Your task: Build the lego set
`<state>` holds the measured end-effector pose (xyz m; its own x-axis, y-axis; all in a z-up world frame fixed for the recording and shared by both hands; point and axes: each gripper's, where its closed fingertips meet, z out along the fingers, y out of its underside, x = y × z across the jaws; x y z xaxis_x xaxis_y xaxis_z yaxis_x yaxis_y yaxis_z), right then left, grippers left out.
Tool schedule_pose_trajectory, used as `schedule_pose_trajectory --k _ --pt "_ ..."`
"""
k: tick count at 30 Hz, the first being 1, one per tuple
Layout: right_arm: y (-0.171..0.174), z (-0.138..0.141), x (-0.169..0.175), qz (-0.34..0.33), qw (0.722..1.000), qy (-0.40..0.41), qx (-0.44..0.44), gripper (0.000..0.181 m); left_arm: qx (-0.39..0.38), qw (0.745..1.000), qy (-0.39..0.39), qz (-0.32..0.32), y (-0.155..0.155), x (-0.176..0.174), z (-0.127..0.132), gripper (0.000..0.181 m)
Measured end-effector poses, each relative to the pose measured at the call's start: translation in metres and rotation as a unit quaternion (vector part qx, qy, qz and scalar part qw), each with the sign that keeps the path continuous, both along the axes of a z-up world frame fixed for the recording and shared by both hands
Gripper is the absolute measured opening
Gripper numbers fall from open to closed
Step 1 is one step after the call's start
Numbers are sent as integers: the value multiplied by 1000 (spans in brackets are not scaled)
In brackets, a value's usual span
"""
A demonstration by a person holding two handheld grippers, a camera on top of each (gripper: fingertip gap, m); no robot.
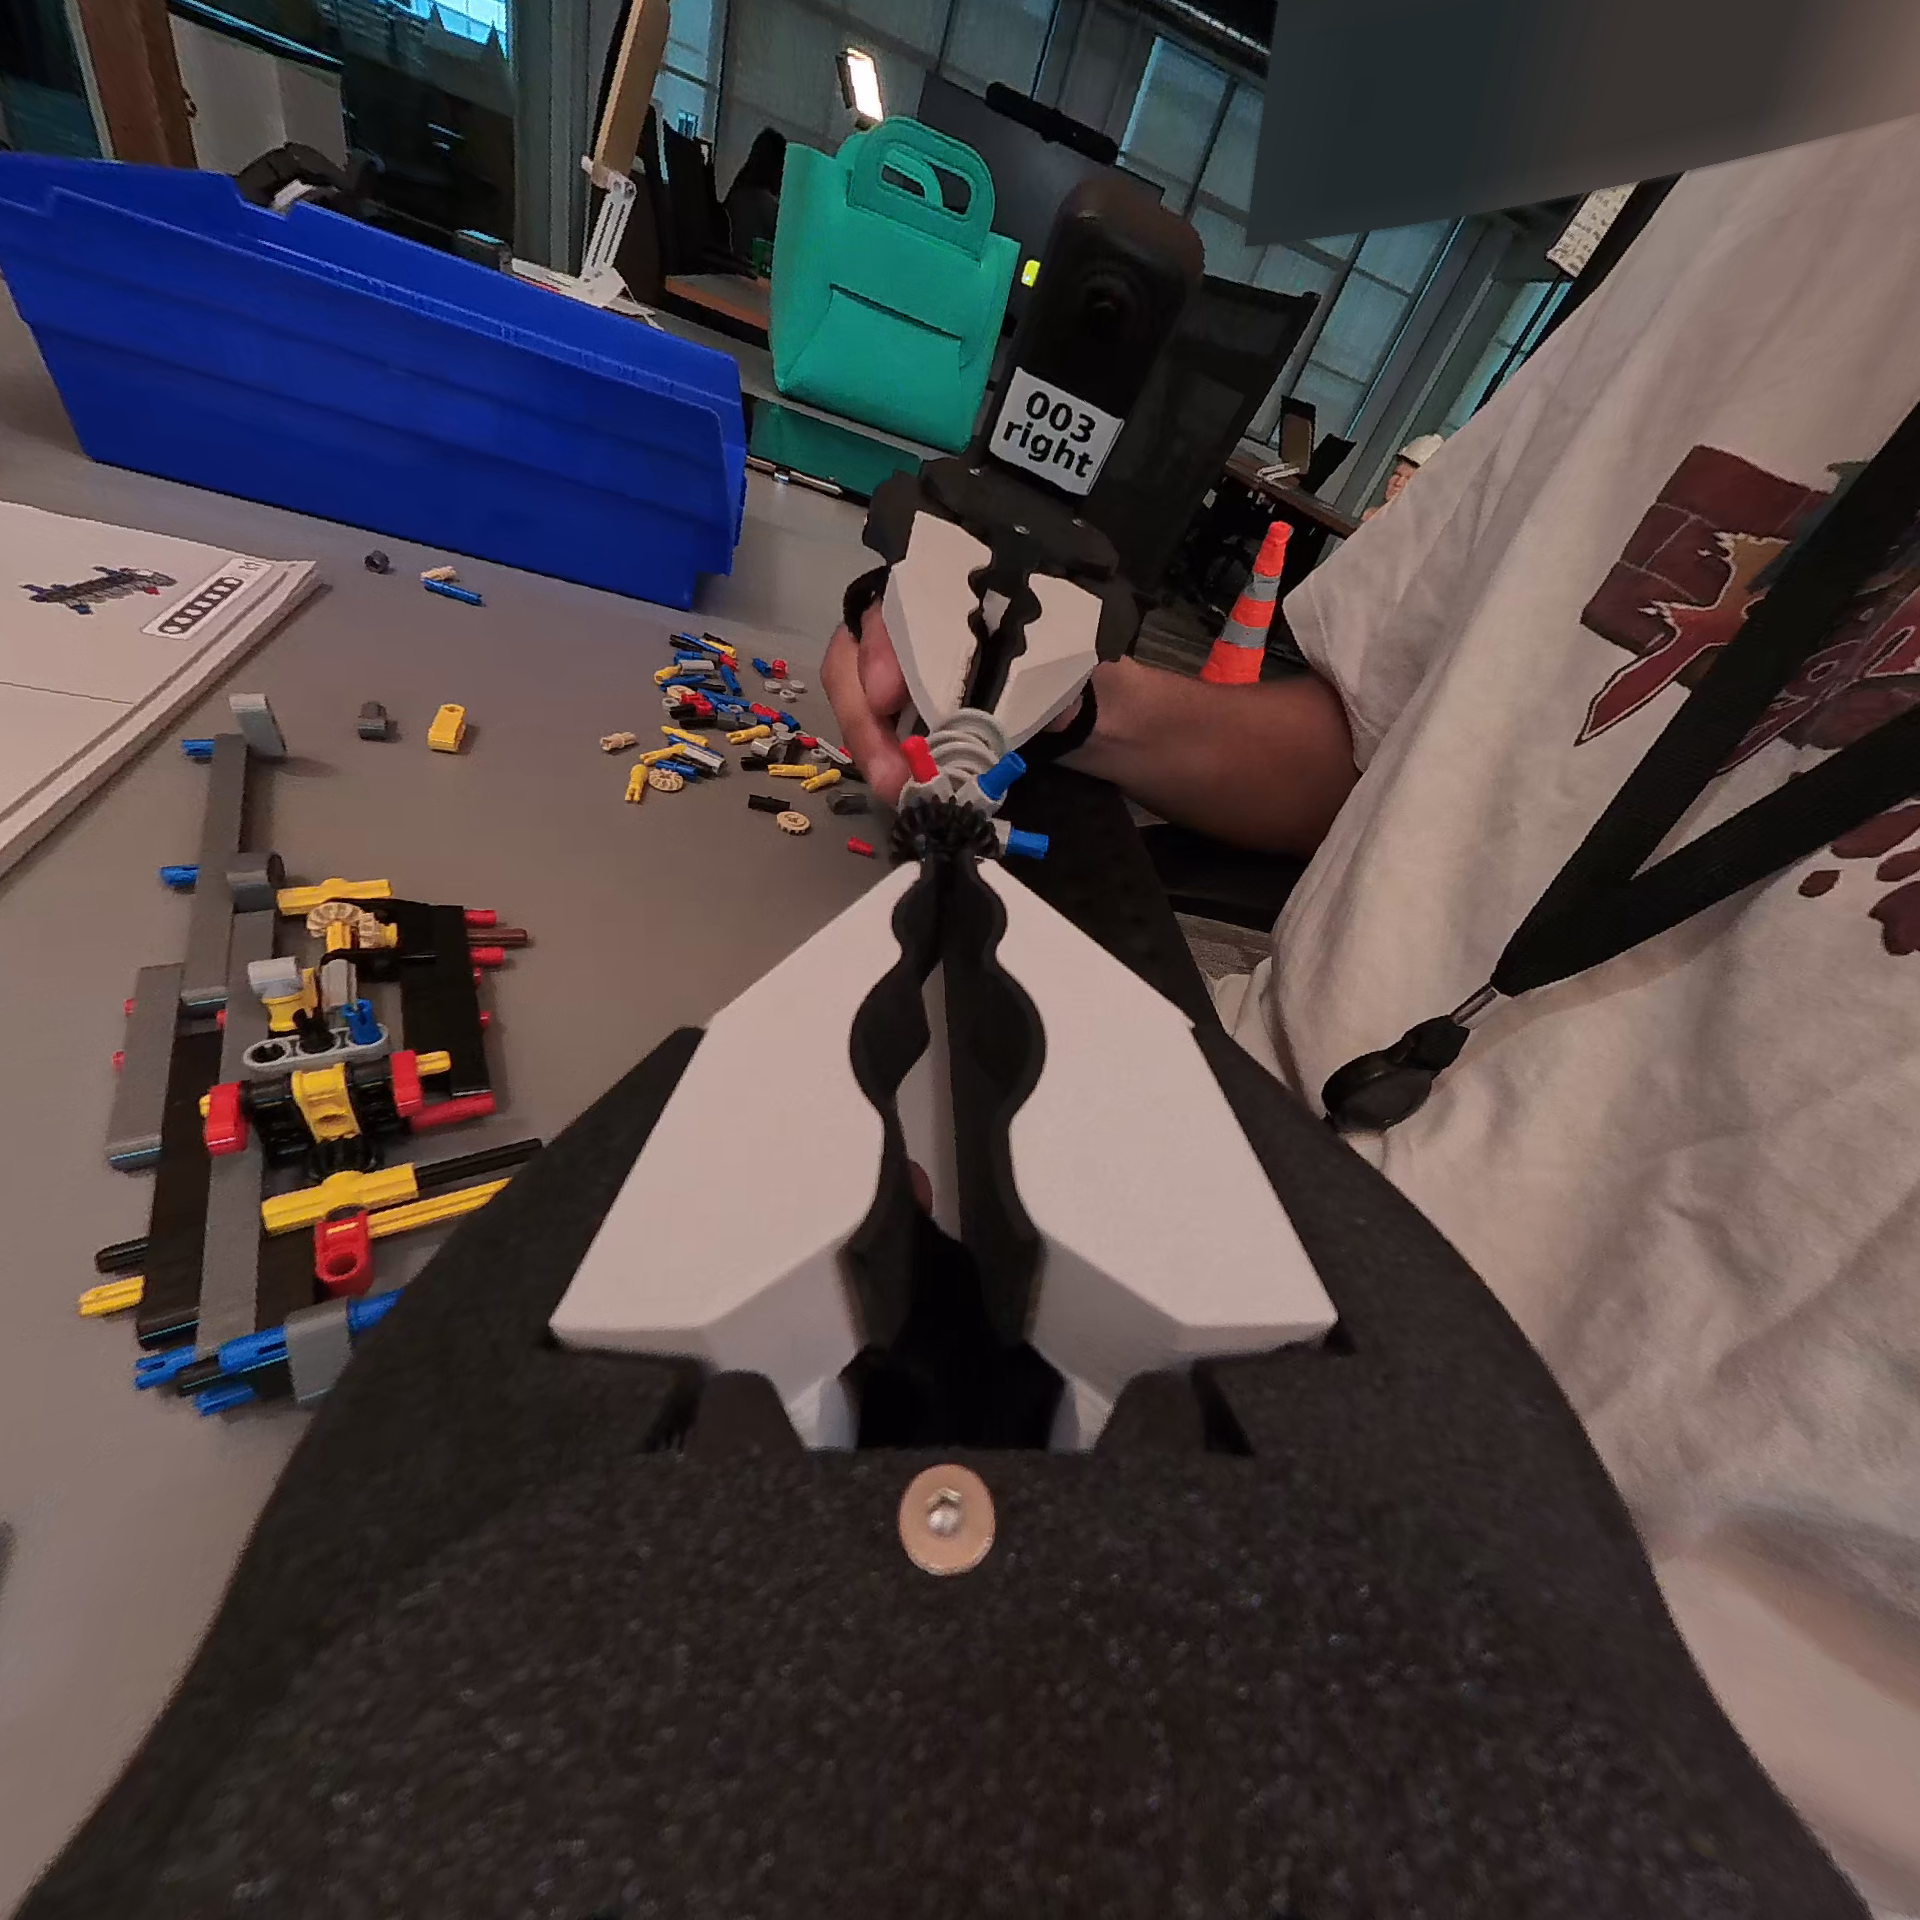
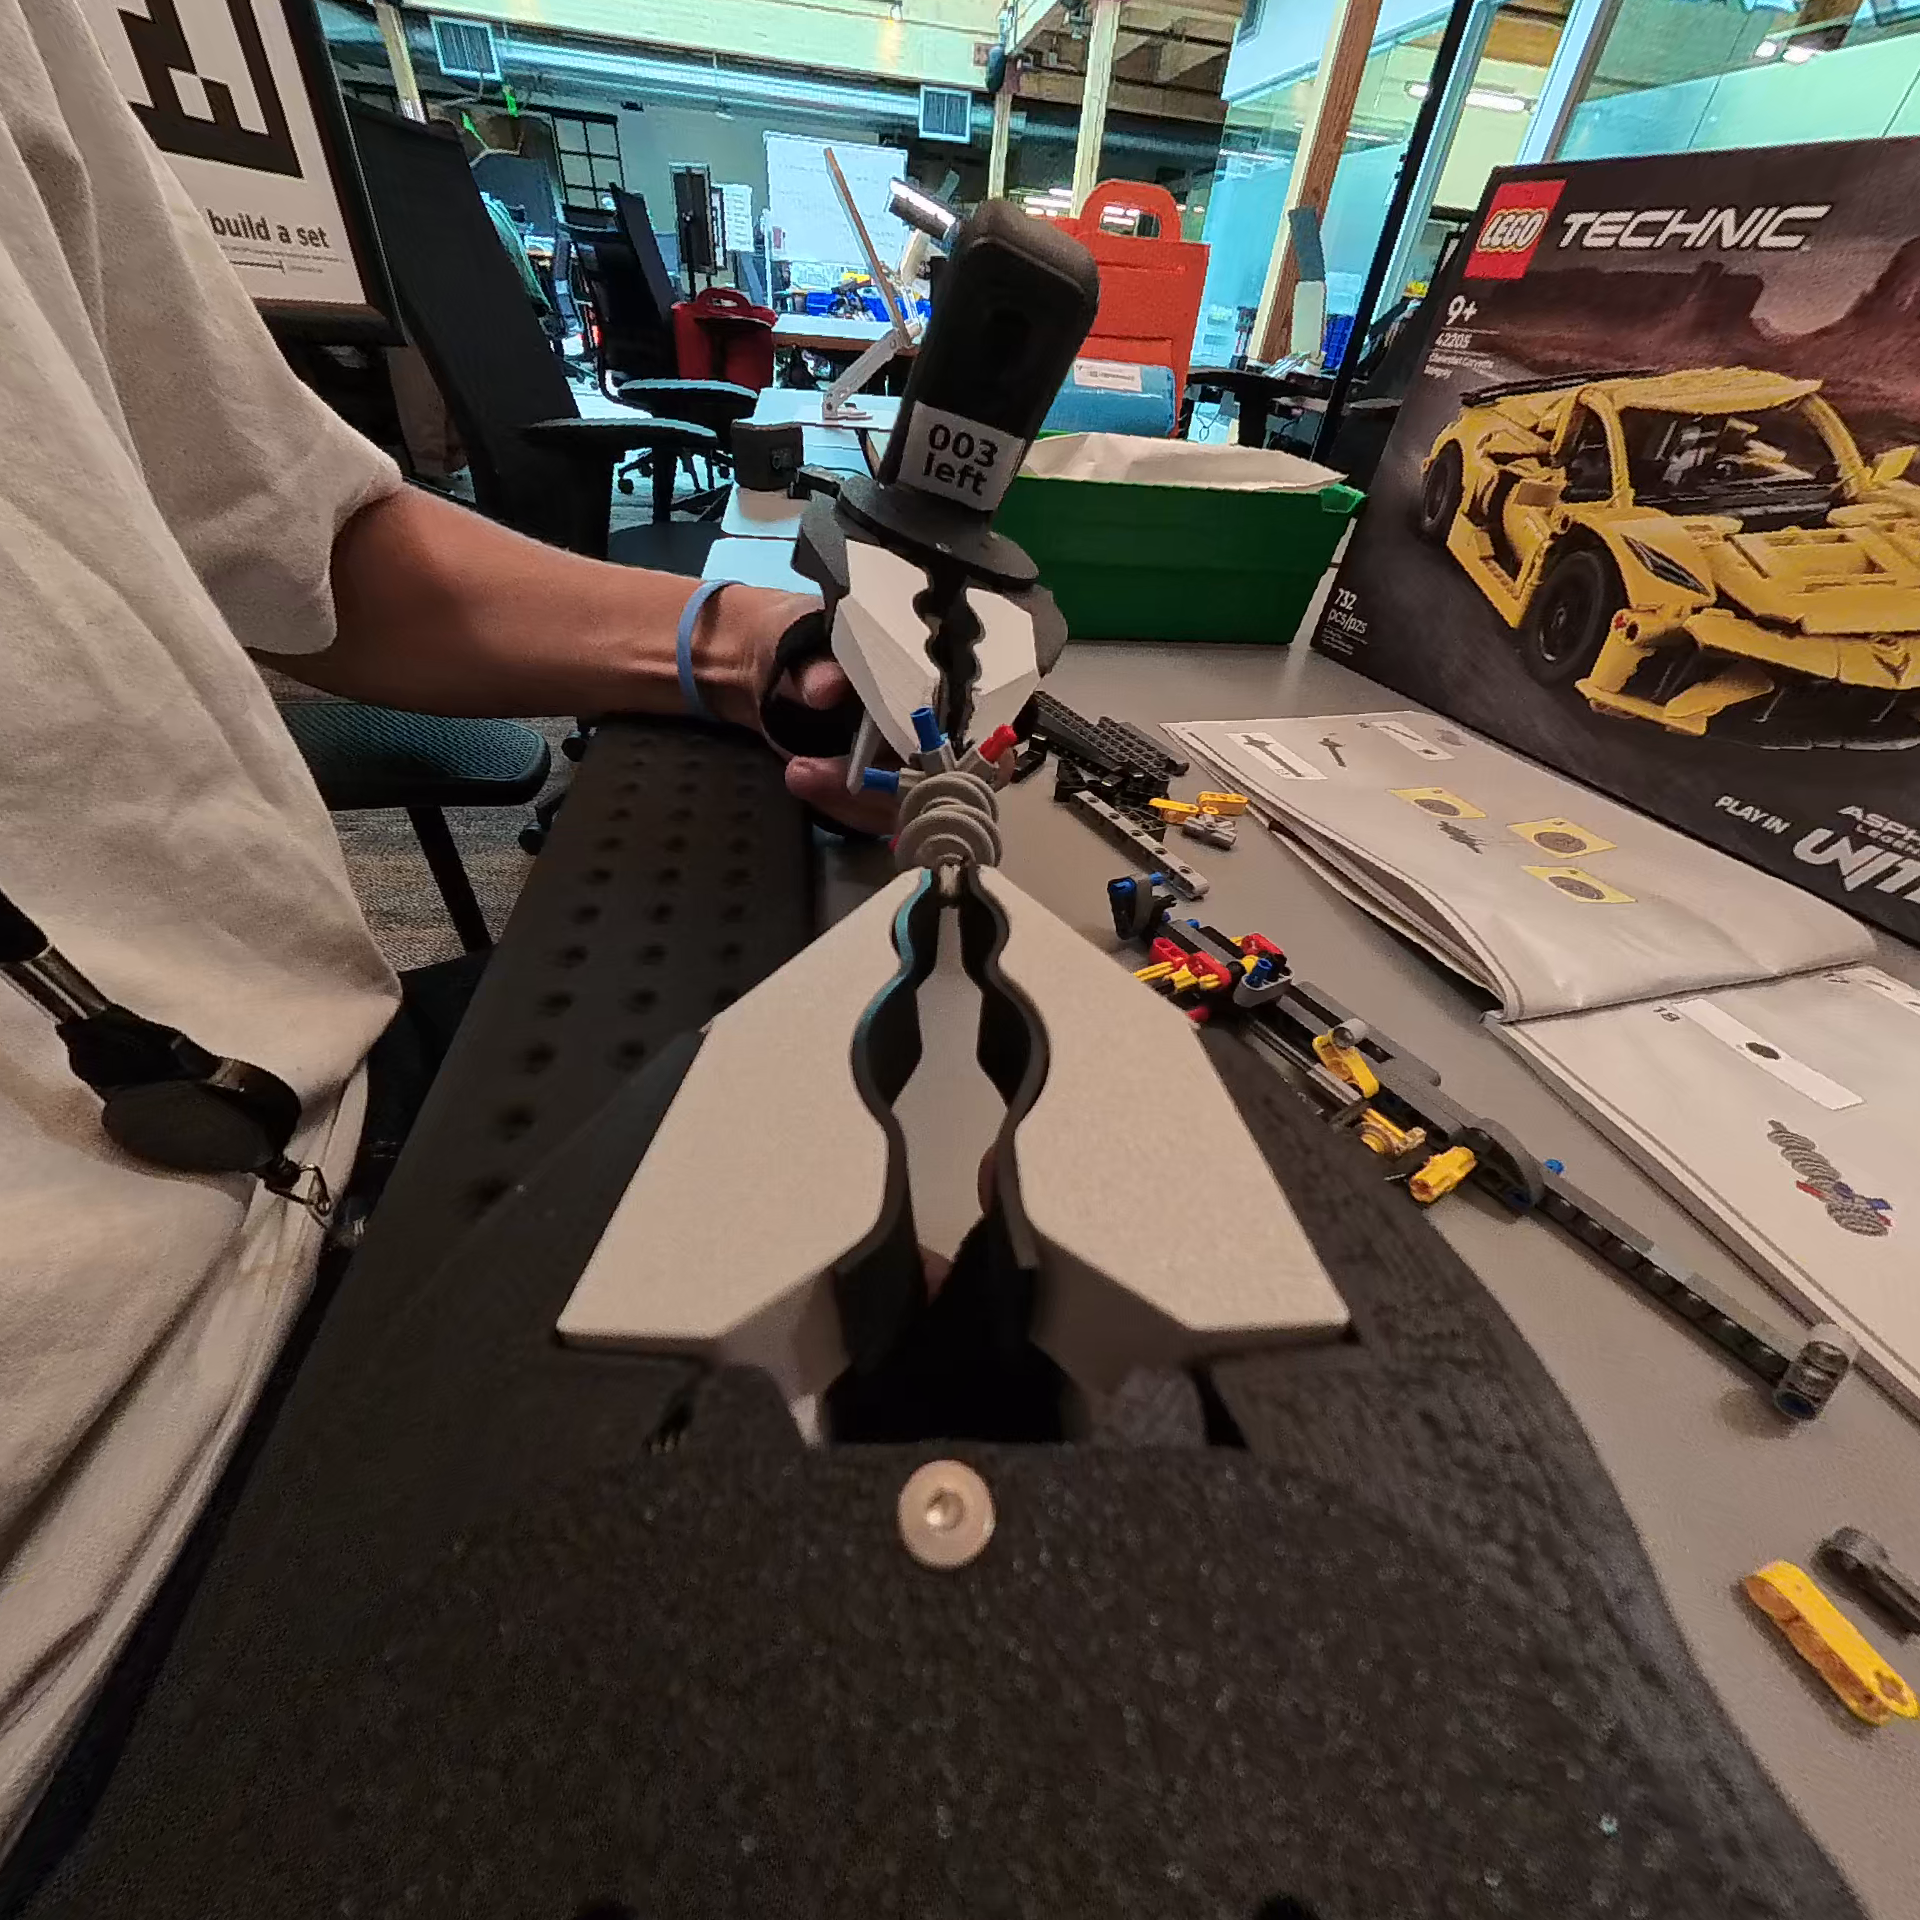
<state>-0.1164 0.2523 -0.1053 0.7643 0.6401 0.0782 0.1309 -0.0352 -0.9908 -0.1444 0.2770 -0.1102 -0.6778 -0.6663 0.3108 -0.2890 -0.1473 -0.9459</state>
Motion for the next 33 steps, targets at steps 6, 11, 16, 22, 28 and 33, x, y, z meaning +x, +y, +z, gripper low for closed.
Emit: schedule_pose_trajectory --k 6,11,16,22,28,33 --pt "-1 -2 0 3 1000 1 -3 3 1 1000 5 -8 -2 -1 -2 0" --pt "-1 -4 -1 6 1000 0 -8 3 3 1000 3 -10 -2 -2 -2 0" --pt "-1 -4 -1 7 1000 0 -10 3 -1 1000 3 -14 -3 -2 -1 0" --pt "0 -3 1 5 1000 4 -12 3 2 1000 4 -7 -2 0 -2 0" --pt "-3 4 0 17 999 27 -10 3 -7 1000 16 -10 -3 1 0 31" --pt "-1 -1 -2 17 1000 14 -14 3 -6 1000 8 -14 -5 0 1 20"
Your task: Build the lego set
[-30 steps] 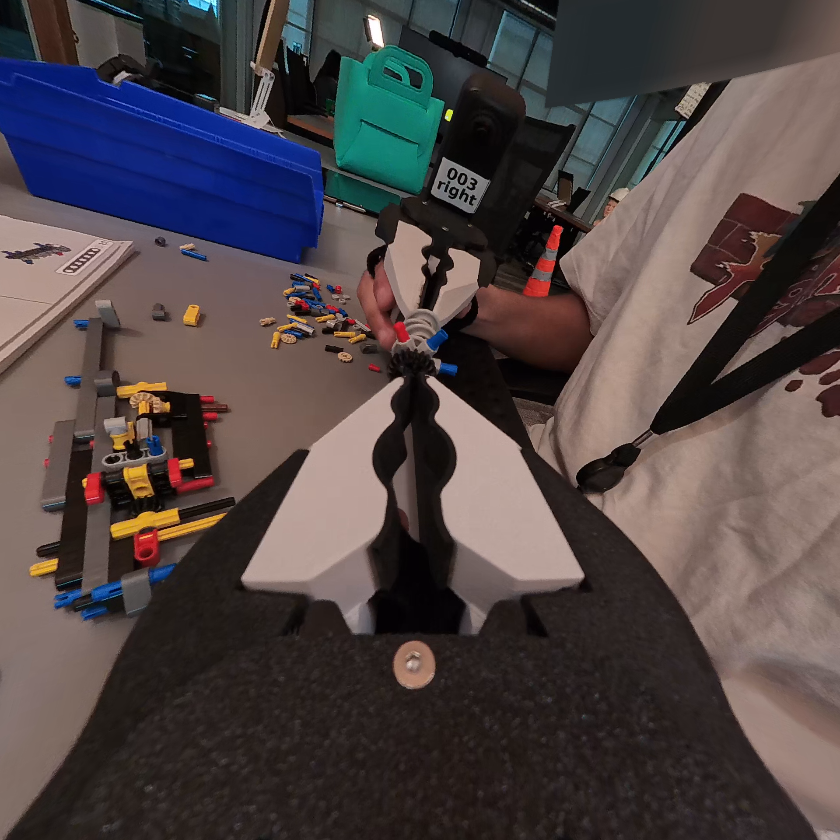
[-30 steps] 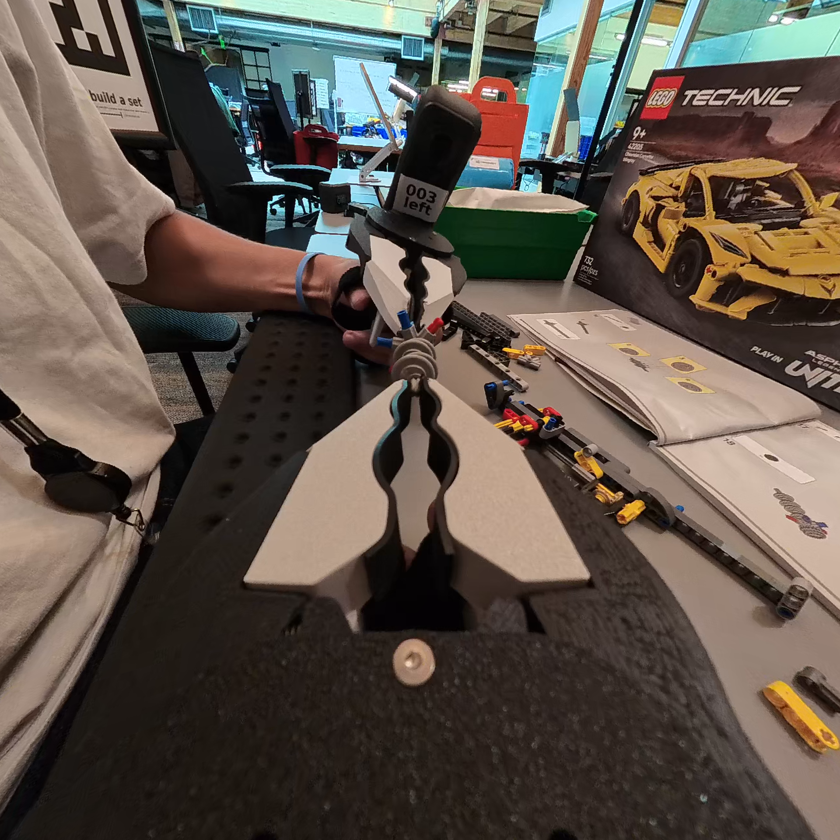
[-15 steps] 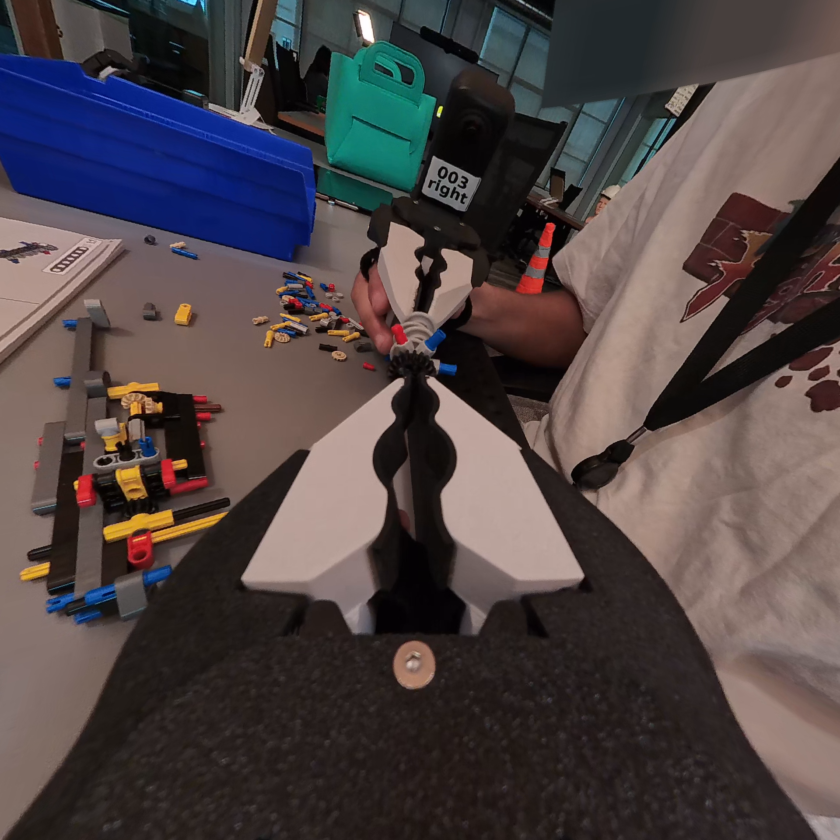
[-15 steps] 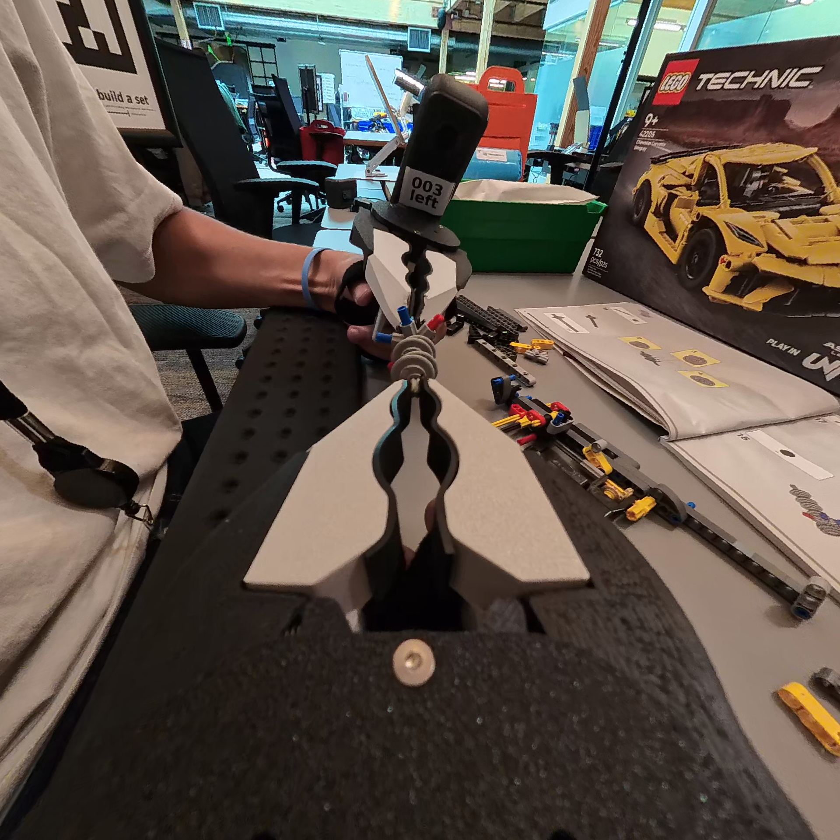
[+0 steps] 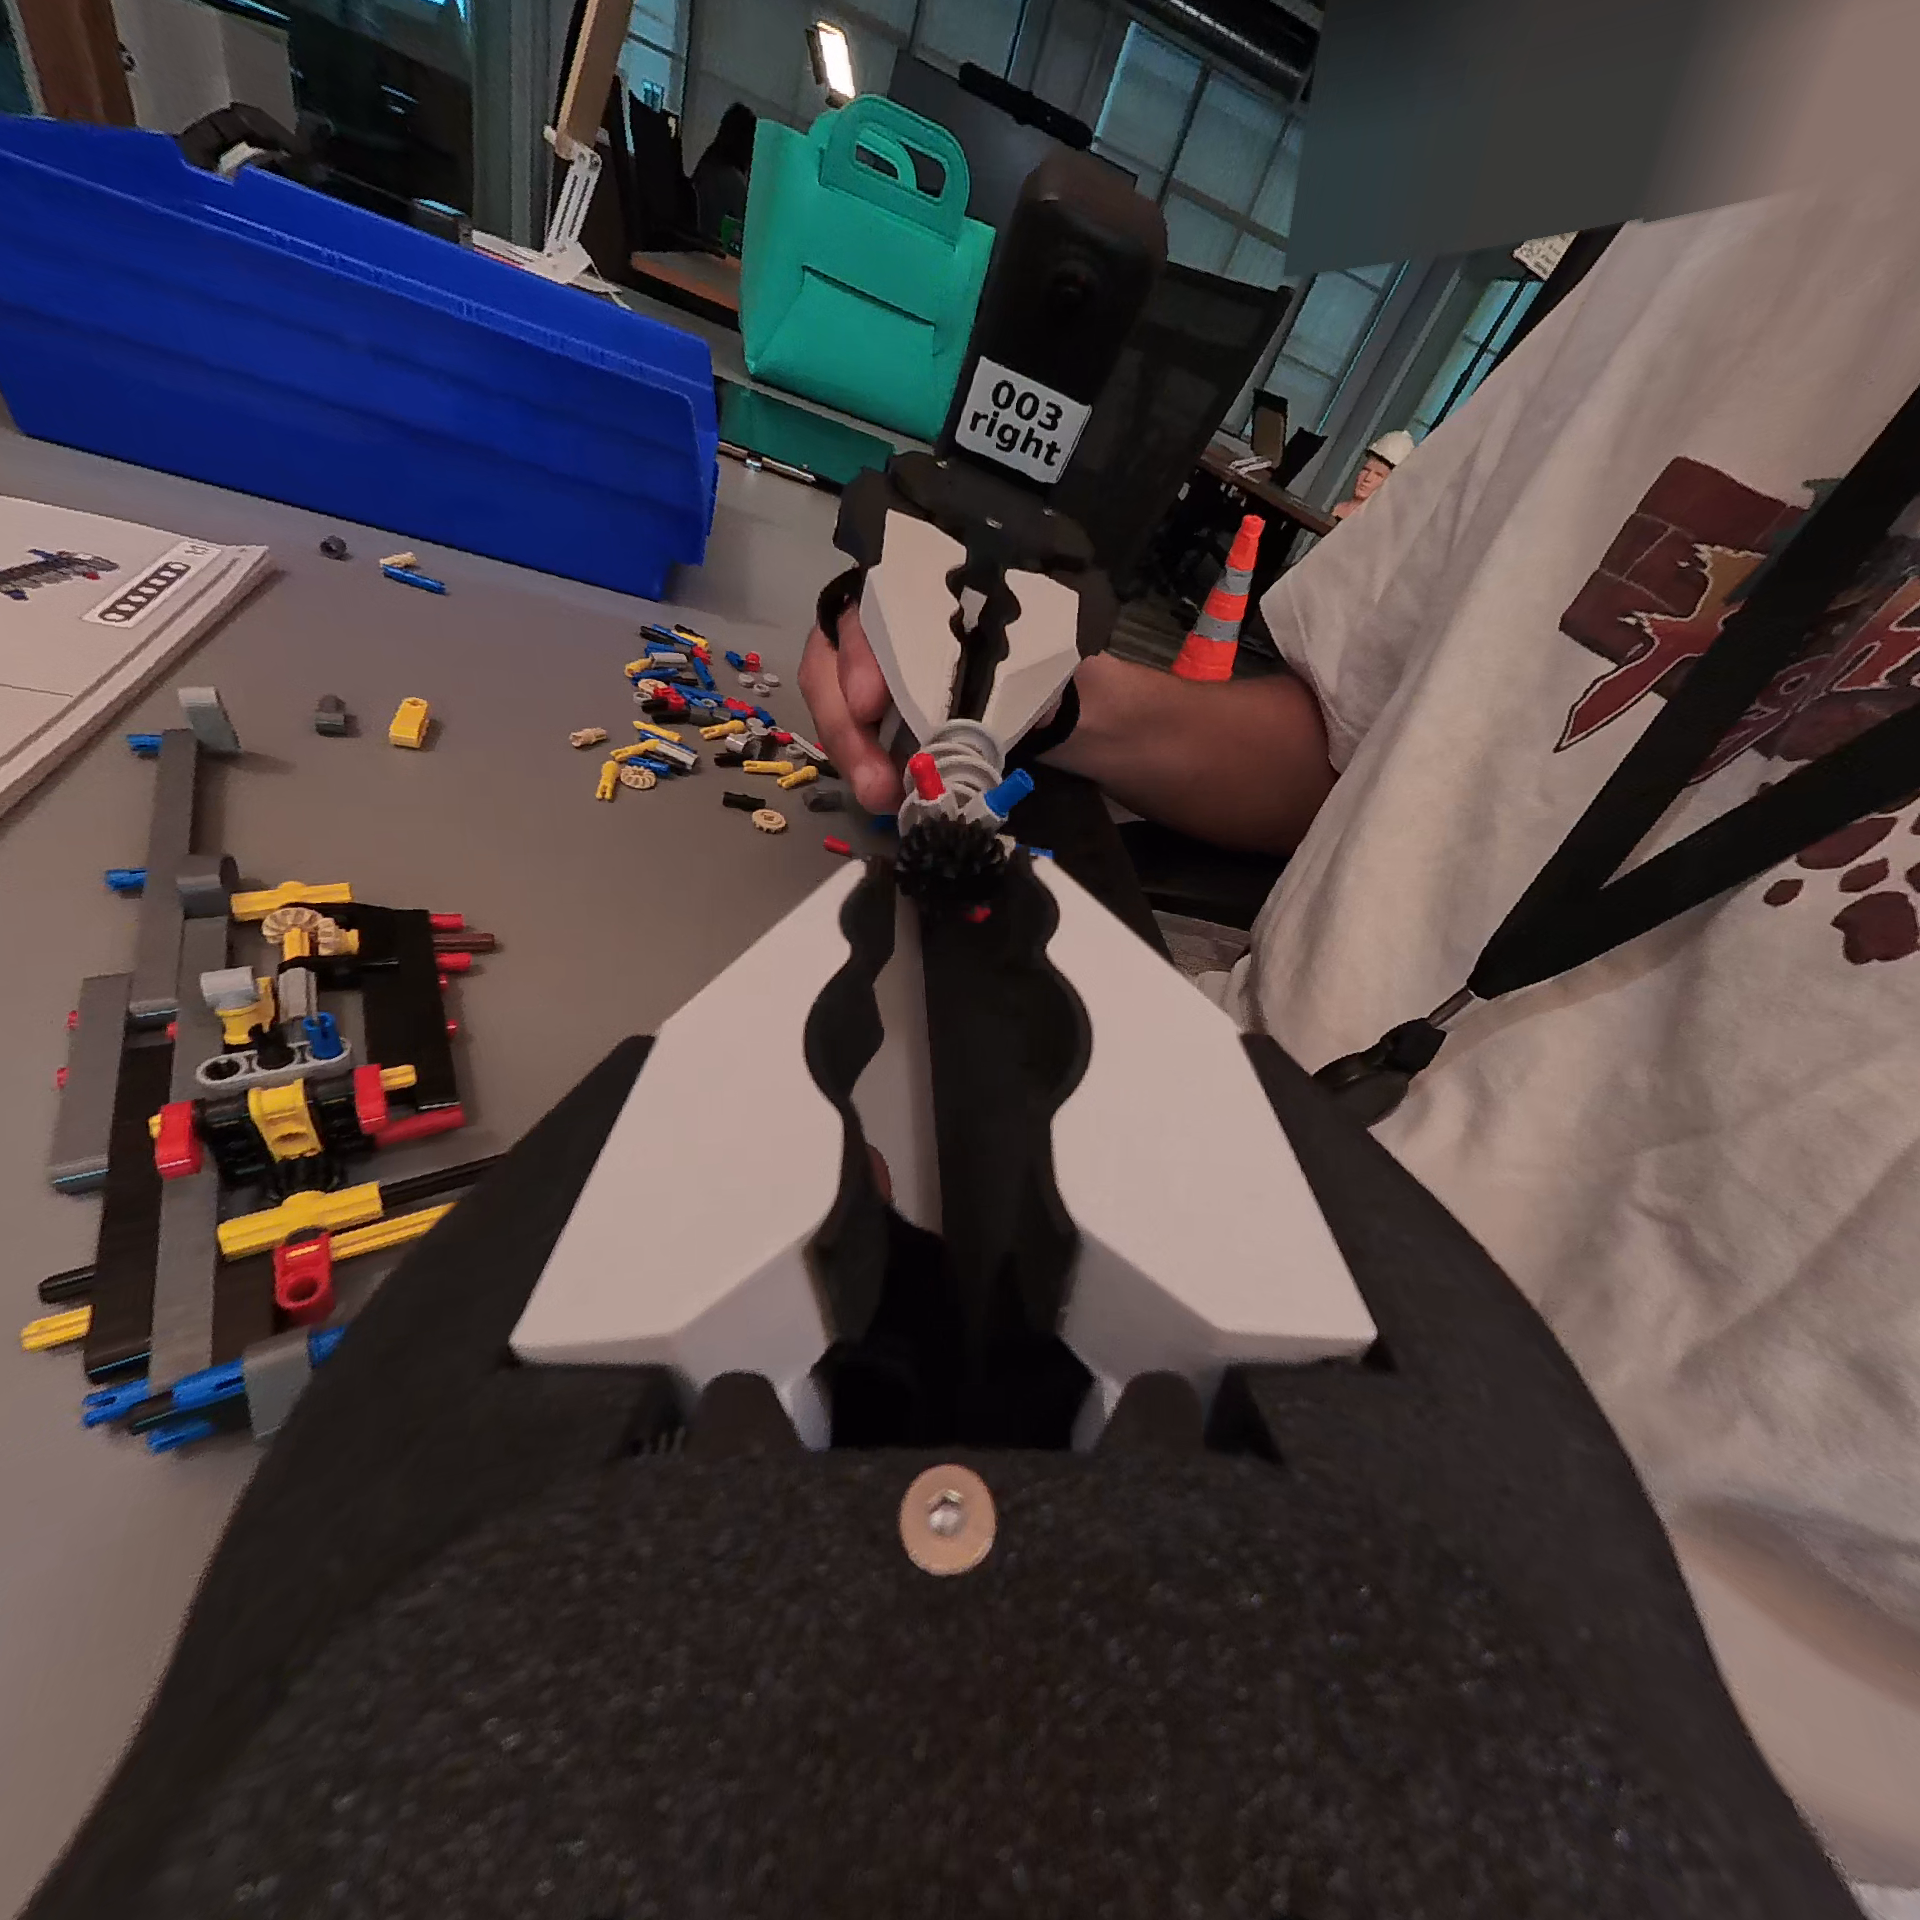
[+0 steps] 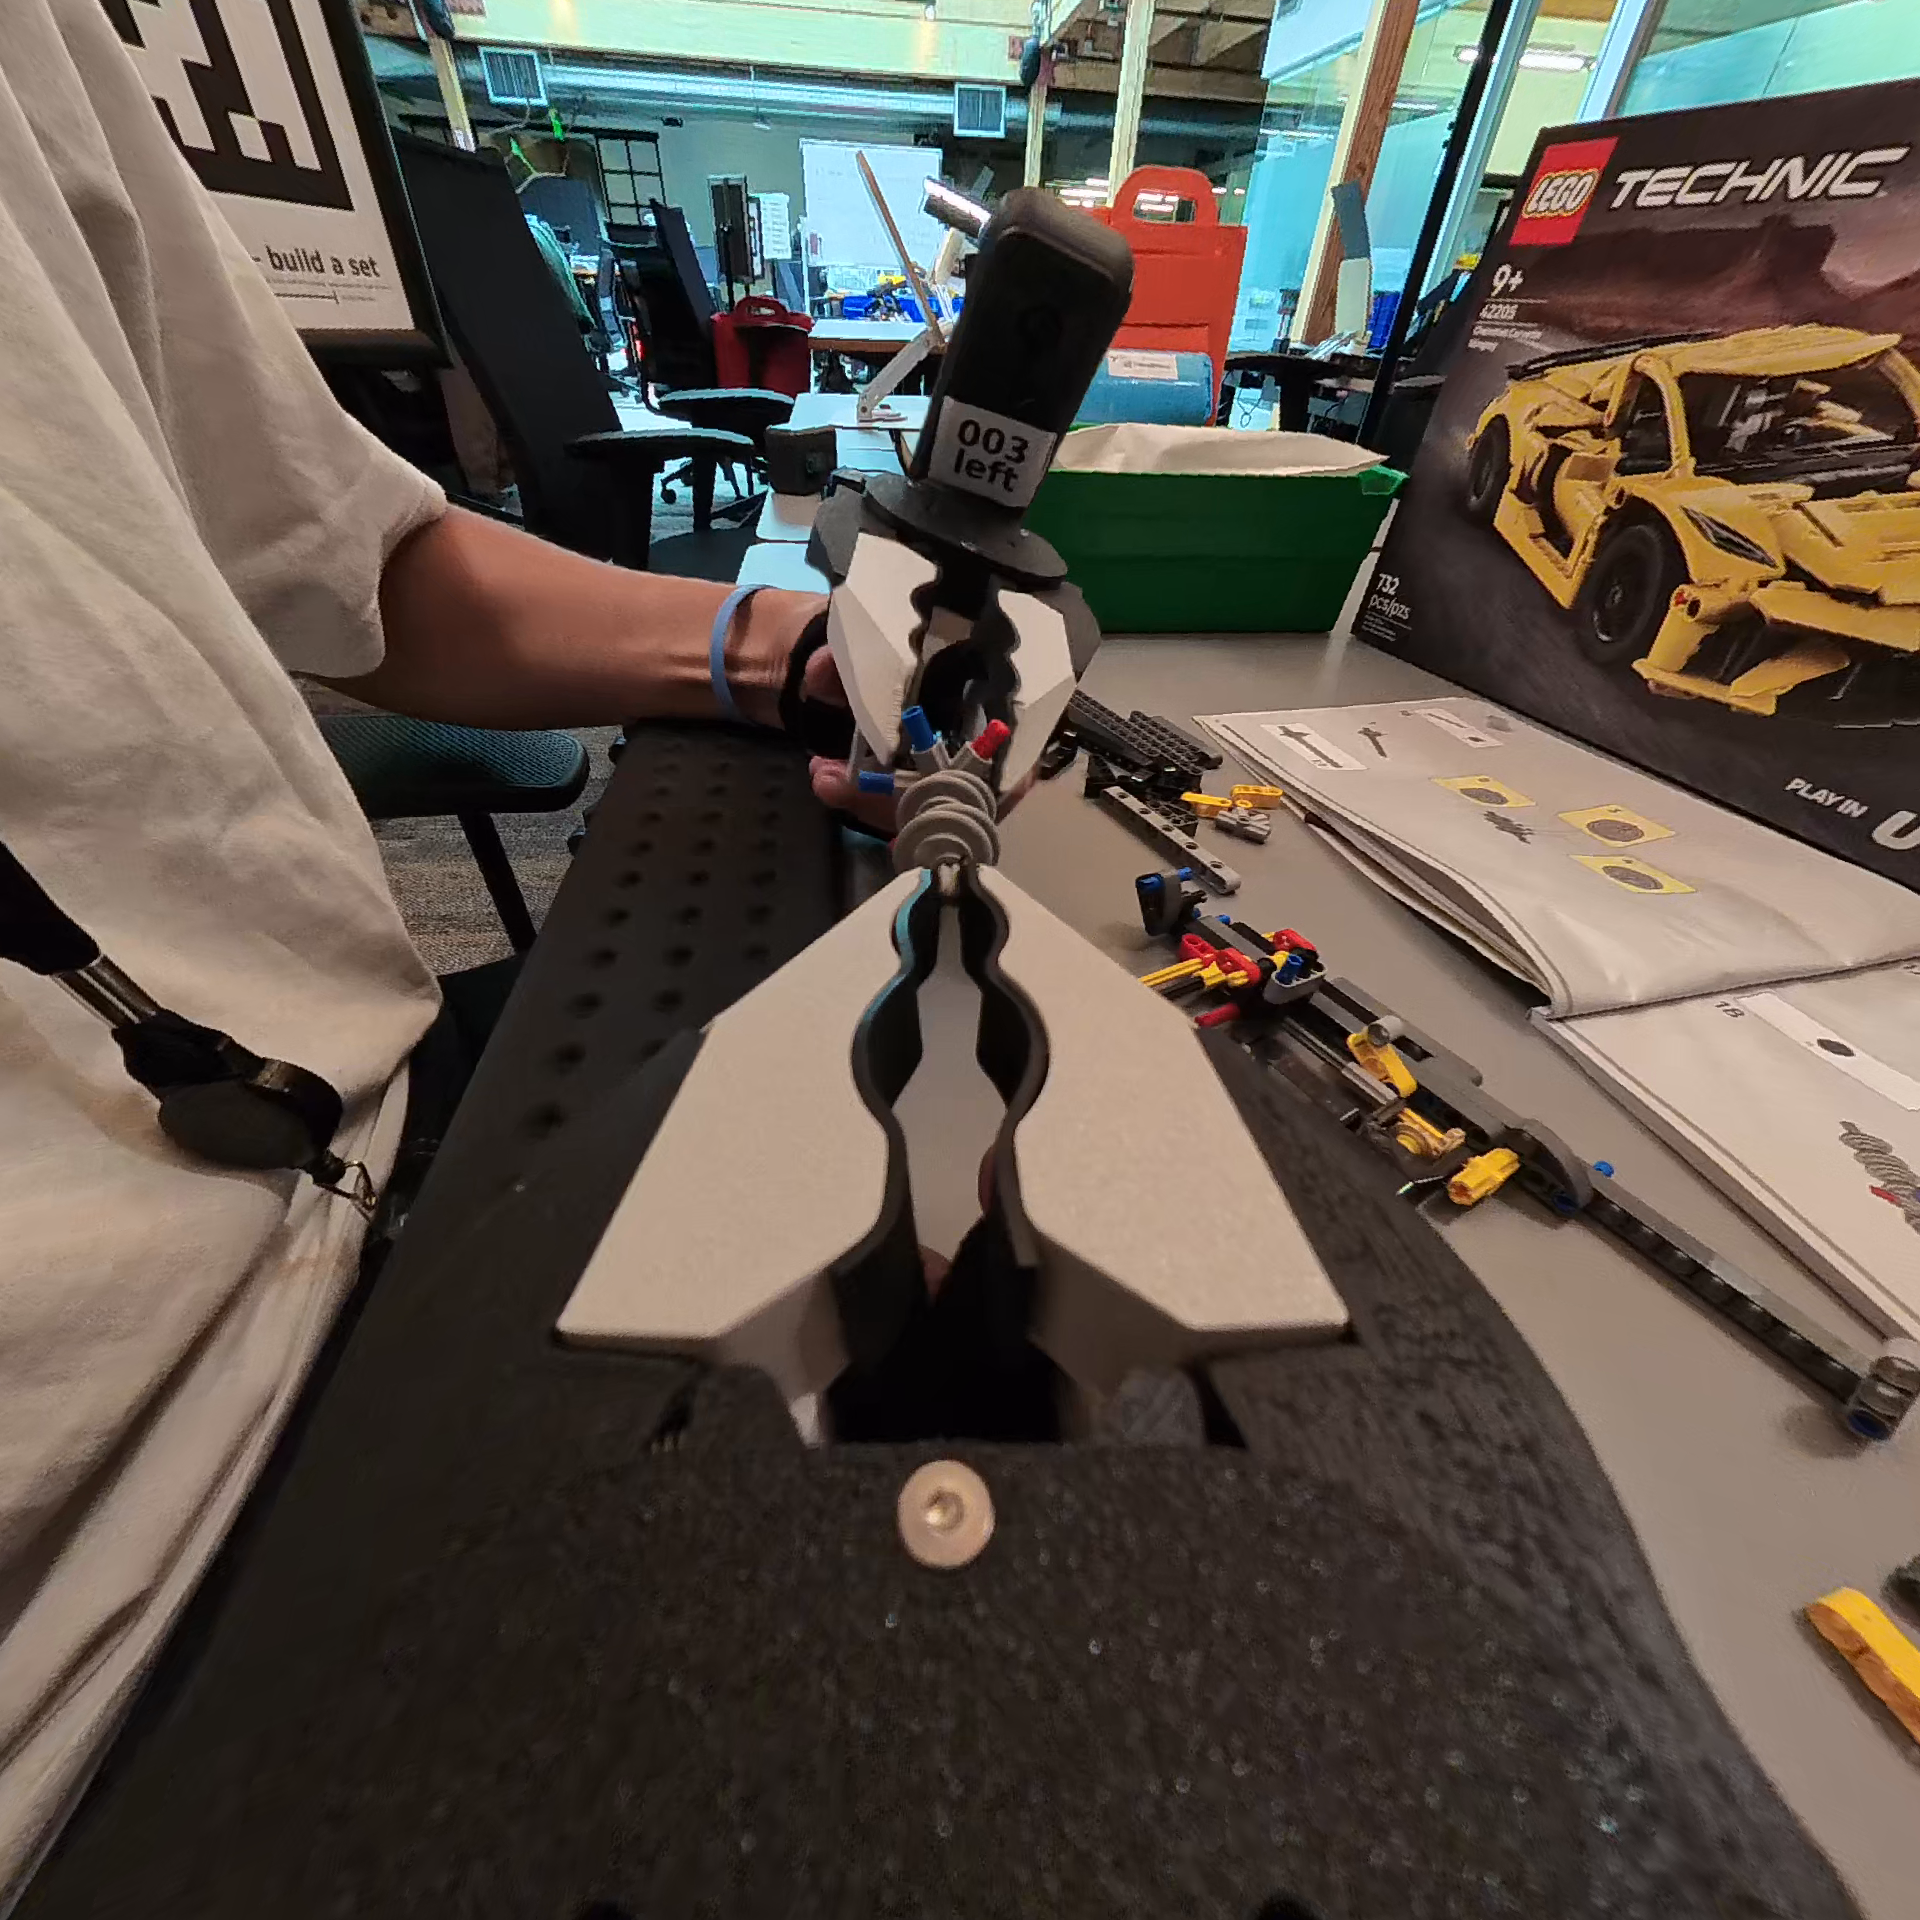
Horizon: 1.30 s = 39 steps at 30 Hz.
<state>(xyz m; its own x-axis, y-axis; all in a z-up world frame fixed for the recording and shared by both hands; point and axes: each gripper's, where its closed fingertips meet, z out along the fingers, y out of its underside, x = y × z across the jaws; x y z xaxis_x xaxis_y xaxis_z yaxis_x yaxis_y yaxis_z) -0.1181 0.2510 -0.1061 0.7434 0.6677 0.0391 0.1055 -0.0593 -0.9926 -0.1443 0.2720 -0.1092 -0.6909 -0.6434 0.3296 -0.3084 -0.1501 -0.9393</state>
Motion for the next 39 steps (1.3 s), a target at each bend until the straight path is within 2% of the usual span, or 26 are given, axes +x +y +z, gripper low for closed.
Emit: schedule_pose_trajectory --k 9,13,17,21,27,30,35,39 --pt "-1 0 -1 5 1000 8 -5 2 24 999 22 -13 -4 0 -12 19" --pt "1 -8 -2 0 1000 -14 -14 2 9 1000 12 -3 1 0 -7 20" --pt "0 -5 -2 5 1000 -3 -14 2 15 1000 10 -5 -1 0 -7 20" --pt "7 -6 4 -34 999 -17 -17 3 28 999 2 21 6 5 -7 20" --pt "15 -26 15 -95 988 -121 -26 17 43 998 10 44 16 6 -11 19" --pt "18 -30 17 -119 976 -184 -14 9 50 998 22 38 14 6 -16 19" --pt "26 -46 19 -156 925 -346 -16 7 62 996 36 45 14 10 -21 20" --pt "33 -50 33 -207 892 -402 -11 7 97 992 46 62 14 14 -30 20"
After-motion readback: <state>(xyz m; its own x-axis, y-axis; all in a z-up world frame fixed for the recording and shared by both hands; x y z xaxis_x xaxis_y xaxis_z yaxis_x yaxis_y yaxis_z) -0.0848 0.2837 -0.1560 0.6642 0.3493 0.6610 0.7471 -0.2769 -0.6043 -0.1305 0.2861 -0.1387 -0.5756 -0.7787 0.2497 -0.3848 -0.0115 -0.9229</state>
